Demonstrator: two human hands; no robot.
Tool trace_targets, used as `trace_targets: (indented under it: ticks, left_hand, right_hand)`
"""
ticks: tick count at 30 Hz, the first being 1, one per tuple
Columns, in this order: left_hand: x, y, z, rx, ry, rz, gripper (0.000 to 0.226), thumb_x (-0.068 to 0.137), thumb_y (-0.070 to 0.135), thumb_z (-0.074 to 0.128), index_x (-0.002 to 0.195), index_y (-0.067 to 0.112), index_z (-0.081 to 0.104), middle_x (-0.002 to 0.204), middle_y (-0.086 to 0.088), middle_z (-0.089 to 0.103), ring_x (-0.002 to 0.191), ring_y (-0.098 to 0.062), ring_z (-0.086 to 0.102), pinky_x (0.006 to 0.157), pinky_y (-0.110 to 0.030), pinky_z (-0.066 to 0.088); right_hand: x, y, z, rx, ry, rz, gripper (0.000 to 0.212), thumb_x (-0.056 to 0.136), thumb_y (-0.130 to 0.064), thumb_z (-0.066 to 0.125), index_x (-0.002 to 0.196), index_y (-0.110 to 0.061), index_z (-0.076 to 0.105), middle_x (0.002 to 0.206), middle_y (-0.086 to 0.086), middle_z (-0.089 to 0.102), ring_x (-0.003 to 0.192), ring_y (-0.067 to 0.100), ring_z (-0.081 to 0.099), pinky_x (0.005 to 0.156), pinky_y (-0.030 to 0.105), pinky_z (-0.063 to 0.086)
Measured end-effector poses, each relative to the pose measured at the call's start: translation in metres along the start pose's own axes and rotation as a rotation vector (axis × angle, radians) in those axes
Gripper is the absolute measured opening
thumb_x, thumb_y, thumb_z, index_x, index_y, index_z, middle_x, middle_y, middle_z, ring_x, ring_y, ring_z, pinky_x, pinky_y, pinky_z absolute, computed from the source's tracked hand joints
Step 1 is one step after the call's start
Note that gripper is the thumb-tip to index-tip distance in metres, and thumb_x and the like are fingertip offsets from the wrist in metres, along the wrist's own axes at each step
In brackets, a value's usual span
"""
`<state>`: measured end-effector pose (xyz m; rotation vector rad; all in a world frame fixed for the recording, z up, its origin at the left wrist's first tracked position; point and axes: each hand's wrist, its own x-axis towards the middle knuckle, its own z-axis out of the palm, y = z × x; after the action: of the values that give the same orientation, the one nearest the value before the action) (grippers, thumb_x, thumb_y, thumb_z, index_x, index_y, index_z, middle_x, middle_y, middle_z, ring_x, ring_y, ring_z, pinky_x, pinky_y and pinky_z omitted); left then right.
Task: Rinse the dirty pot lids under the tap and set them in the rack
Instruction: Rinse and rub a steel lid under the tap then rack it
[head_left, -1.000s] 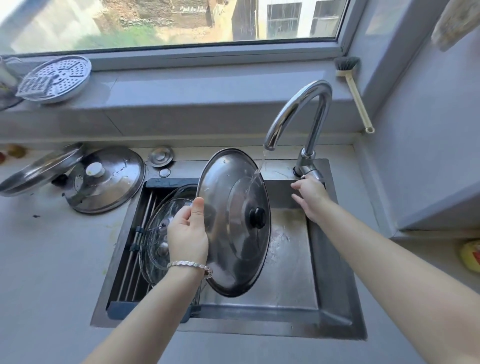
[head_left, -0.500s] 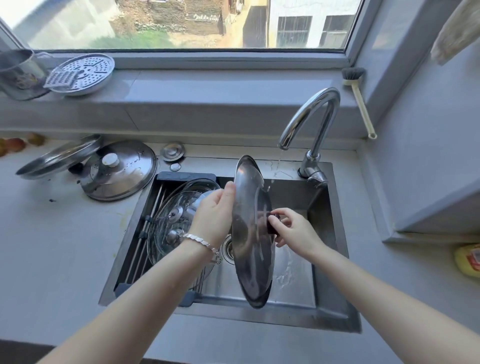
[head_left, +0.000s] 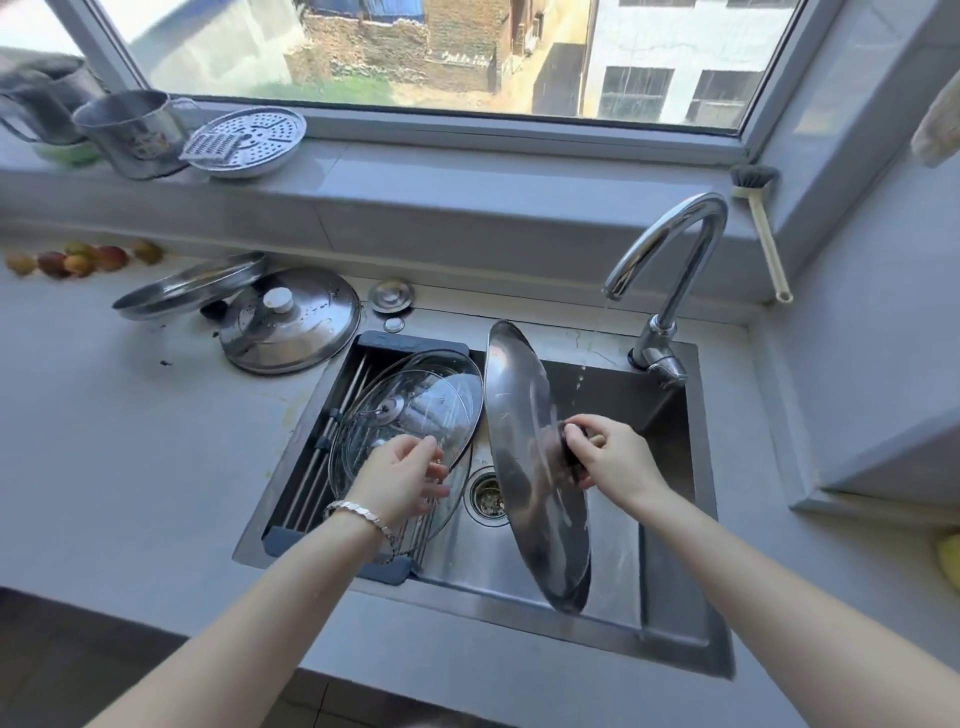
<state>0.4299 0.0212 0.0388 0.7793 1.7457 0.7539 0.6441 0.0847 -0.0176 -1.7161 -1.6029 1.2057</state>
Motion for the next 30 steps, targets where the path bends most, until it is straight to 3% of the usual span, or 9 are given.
trace_targets:
  ticks: [4, 7, 10, 14, 17, 20, 22, 30]
  left_hand:
    - [0.004, -0.01, -0.017, 0.015, 0.048, -0.056, 0.015, 0.094, 0.015, 0.044, 0.081, 0.013, 0.052, 0.084, -0.006, 0.061, 0.067, -0.016, 0.062, 0.061, -0.029, 0.05]
    - [0.01, -0.017, -0.03, -0.008, 0.08, -0.066, 0.014, 0.093, 0.014, 0.046, 0.081, 0.015, 0.052, 0.084, -0.007, 0.06, 0.067, -0.018, 0.061, 0.062, -0.032, 0.049]
    - [0.017, -0.022, -0.049, -0.028, 0.09, -0.068, 0.013, 0.092, 0.012, 0.047, 0.081, 0.013, 0.052, 0.078, -0.007, 0.059, 0.062, -0.018, 0.059, 0.059, -0.032, 0.047]
    - [0.034, -0.031, -0.087, 0.023, 0.143, -0.019, 0.011, 0.088, 0.003, 0.049, 0.079, 0.006, 0.053, 0.063, -0.009, 0.054, 0.044, -0.01, 0.056, 0.048, -0.022, 0.047]
    - [0.052, -0.041, -0.119, 0.057, 0.148, -0.054, 0.007, 0.087, 0.005, 0.049, 0.084, 0.009, 0.055, 0.07, -0.012, 0.057, 0.055, -0.022, 0.056, 0.062, -0.036, 0.054]
    - [0.071, -0.051, -0.153, 0.063, 0.104, -0.138, 0.011, 0.088, 0.008, 0.048, 0.081, 0.016, 0.051, 0.087, -0.01, 0.059, 0.064, -0.018, 0.058, 0.056, -0.029, 0.048]
    - [0.086, -0.056, -0.174, 0.074, 0.091, -0.165, 0.016, 0.089, 0.008, 0.043, 0.079, 0.018, 0.05, 0.087, -0.008, 0.057, 0.066, -0.016, 0.058, 0.056, -0.028, 0.043]
    - [0.123, -0.063, -0.211, 0.089, -0.043, -0.175, 0.013, 0.091, 0.008, 0.042, 0.085, 0.013, 0.052, 0.082, -0.005, 0.057, 0.067, -0.014, 0.058, 0.056, -0.024, 0.043]
  right_hand:
    - [0.005, -0.014, 0.003, -0.021, -0.073, 0.031, 0.017, 0.087, -0.02, 0.052, 0.081, -0.022, 0.068, 0.066, -0.001, 0.063, 0.058, 0.024, 0.067, 0.066, 0.035, 0.058]
    - [0.006, -0.033, 0.007, -0.058, -0.077, -0.026, 0.017, 0.086, -0.026, 0.056, 0.089, -0.019, 0.071, 0.062, -0.01, 0.061, 0.049, 0.009, 0.061, 0.048, 0.014, 0.05]
    - [0.007, -0.062, 0.016, -0.109, -0.069, -0.104, 0.02, 0.084, -0.037, 0.059, 0.095, -0.023, 0.069, 0.064, -0.016, 0.055, 0.061, 0.015, 0.06, 0.056, 0.025, 0.054]
    - [0.017, -0.104, 0.045, -0.45, 0.024, -0.304, 0.024, 0.081, -0.047, 0.056, 0.093, -0.029, 0.064, 0.07, -0.01, 0.055, 0.073, 0.016, 0.047, 0.062, 0.027, 0.034]
    - [0.03, -0.127, 0.08, -0.675, 0.057, -0.367, 0.027, 0.08, -0.05, 0.052, 0.092, -0.028, 0.062, 0.085, -0.002, 0.062, 0.08, 0.022, 0.053, 0.06, 0.029, 0.03]
    - [0.047, -0.136, 0.118, -0.812, -0.012, -0.329, 0.03, 0.083, -0.047, 0.046, 0.103, -0.029, 0.06, 0.1, 0.003, 0.06, 0.095, 0.025, 0.057, 0.068, 0.03, 0.036]
    - [0.059, -0.137, 0.14, -0.887, -0.048, -0.284, 0.031, 0.086, -0.046, 0.044, 0.105, -0.028, 0.061, 0.102, 0.006, 0.058, 0.094, 0.027, 0.058, 0.071, 0.031, 0.039]
    - [0.094, -0.133, 0.203, -1.117, -0.127, -0.156, 0.032, 0.089, -0.04, 0.039, 0.096, -0.018, 0.061, 0.1, 0.008, 0.058, 0.081, 0.027, 0.056, 0.053, 0.026, 0.027]
